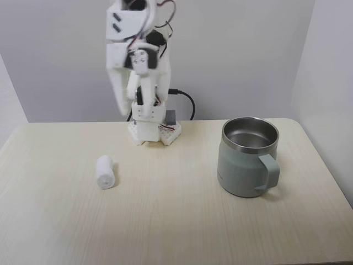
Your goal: Grasp a dressing and put it in the cup.
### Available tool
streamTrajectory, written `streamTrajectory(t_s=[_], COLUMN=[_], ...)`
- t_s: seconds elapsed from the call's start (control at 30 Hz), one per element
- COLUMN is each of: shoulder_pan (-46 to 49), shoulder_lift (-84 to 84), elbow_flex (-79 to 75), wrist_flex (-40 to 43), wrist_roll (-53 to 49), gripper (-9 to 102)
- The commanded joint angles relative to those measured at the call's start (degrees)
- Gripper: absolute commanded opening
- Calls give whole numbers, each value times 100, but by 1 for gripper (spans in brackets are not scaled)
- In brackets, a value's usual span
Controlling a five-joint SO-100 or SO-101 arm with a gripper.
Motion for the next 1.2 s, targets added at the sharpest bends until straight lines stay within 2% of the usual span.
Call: streamTrajectory(t_s=[0.0, 0.33, 0.5, 0.63, 0.83, 1.17], shoulder_pan=[536, 1854, 2408, 2689, 2892, 2830], shoulder_lift=[712, 2224, 2364, 2505, 3199, 3199], elbow_flex=[431, 554, -123, -870, -1037, -2531], wrist_flex=[97, -35, -993, -1951, -2522, -3894], wrist_roll=[-1028, -3691, -4333, -4553, -4632, -4553], gripper=[18, 20, 21, 21, 22, 22])
